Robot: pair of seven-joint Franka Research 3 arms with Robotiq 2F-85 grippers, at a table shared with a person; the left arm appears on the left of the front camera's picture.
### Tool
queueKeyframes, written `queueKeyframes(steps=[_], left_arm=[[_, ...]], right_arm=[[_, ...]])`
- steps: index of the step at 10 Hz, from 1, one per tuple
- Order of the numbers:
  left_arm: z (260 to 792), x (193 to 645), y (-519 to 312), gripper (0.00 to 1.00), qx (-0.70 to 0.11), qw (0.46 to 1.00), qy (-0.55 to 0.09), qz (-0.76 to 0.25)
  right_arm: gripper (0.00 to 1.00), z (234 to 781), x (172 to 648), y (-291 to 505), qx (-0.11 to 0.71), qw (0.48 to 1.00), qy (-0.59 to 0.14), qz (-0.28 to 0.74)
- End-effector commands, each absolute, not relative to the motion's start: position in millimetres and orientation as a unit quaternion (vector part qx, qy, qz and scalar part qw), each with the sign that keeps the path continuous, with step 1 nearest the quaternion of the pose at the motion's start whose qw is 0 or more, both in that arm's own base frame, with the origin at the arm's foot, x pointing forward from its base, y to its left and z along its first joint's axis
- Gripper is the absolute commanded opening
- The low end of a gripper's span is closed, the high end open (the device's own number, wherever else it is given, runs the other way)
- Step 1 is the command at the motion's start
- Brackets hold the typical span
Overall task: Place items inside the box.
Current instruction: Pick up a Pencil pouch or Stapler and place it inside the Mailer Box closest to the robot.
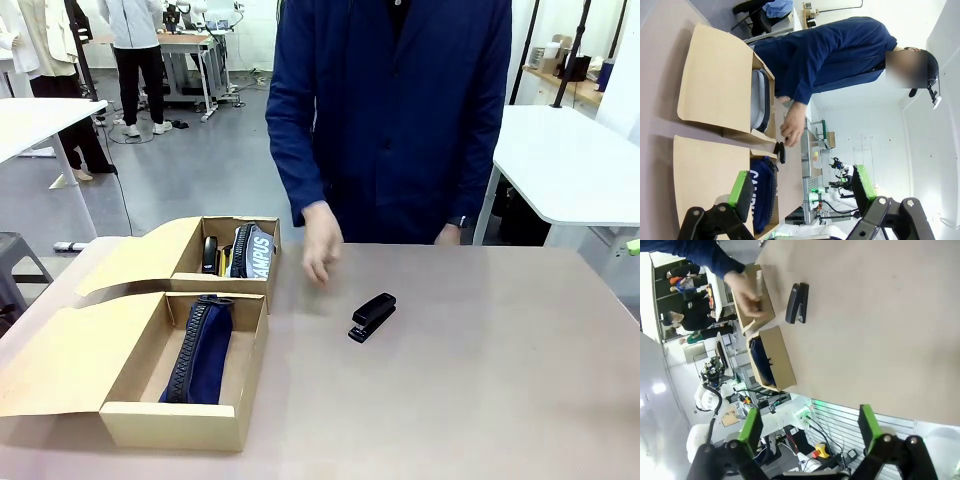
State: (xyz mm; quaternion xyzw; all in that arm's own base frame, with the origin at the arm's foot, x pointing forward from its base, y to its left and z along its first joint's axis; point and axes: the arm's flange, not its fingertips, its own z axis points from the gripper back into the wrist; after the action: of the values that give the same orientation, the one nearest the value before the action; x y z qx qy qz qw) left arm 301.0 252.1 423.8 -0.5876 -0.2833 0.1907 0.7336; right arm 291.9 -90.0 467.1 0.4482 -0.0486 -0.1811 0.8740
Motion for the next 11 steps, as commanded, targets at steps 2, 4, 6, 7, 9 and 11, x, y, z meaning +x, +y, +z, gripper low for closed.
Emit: queueKeyframes(steps=[2,4,6,7,9,11], left_arm=[[423,299,251,1.0,-0.589,0.734,-0.286,0.182],[423,299,251,1.0,-0.589,0.734,-0.286,0.182],[423,299,251,1.0,-0.589,0.734,-0.286,0.182],[423,299,251,1.0,-0.589,0.734,-0.286,0.182],[423,299,251,1.0,-0.589,0.734,-0.286,0.182],[423,299,251,1.0,-0.589,0.734,-0.286,0.182]], right_arm=[[1.0,465,301,-66,0.442,0.881,-0.039,-0.167],[1.0,478,320,-37,0.425,0.893,-0.032,-0.144],[1.0,494,363,33,0.368,0.92,-0.021,-0.132],[1.0,497,388,82,0.313,0.942,0.004,-0.122],[1.0,491,425,156,0.229,0.966,0.037,-0.116],[1.0,478,443,224,0.147,0.981,0.039,-0.123]])
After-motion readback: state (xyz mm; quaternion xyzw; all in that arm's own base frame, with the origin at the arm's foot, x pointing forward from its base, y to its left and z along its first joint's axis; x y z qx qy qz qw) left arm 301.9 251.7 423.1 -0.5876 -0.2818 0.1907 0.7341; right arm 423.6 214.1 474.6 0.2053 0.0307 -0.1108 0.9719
